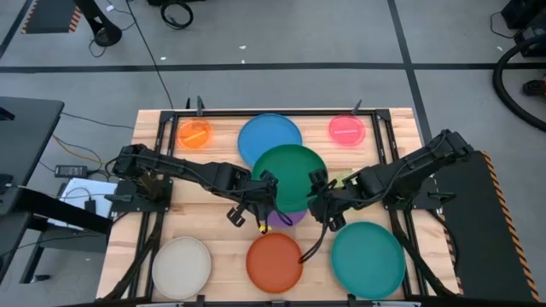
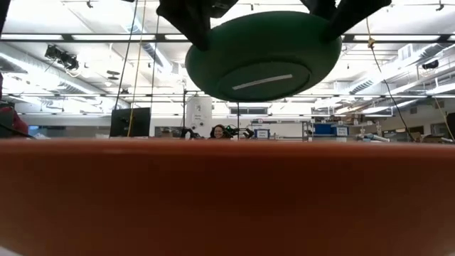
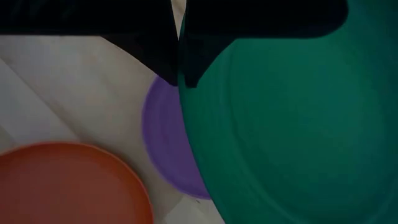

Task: Stack plastic plates
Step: Stack the dark green plate on top of the light green plate

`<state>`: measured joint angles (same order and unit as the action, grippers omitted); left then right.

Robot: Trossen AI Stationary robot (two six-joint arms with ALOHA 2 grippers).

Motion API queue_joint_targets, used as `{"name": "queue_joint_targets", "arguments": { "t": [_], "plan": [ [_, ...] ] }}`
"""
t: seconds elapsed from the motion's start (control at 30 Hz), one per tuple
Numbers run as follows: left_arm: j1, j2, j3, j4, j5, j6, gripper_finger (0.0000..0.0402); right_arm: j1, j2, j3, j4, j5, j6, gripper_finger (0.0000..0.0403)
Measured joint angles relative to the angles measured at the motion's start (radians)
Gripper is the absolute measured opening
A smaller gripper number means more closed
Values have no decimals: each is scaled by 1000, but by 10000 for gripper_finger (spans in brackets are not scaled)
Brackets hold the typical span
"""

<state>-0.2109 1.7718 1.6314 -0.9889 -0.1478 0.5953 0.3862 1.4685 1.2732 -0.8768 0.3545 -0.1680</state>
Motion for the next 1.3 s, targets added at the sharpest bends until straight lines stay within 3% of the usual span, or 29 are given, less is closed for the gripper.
{"name": "queue_joint_targets", "arguments": {
  "t": [0.23, 0.5, 0.63, 0.97, 1.13, 1.3],
  "plan": [
    [12, 0, 0, 9, -36, -44, 21, -24, -6, 0, 3, -16, 8, 124],
    [10, 8, 0, 3, -157, -81, 23, -72, 11, -1, 7, -83, -21, 16],
    [14, 8, 0, 2, -227, -169, 58, -79, 10, -1, 11, -67, -16, 19],
    [16, -62, 1, -164, -228, -369, 208, -78, -3, -1, -17, -38, -4, 13],
    [31, -213, -4, -249, -224, -498, 223, -80, -42, -1, -111, -21, 117, 13],
    [79, -457, -125, -111, -286, -540, 206, -39, -36, 109, -332, -34, 358, 13]
  ]
}}
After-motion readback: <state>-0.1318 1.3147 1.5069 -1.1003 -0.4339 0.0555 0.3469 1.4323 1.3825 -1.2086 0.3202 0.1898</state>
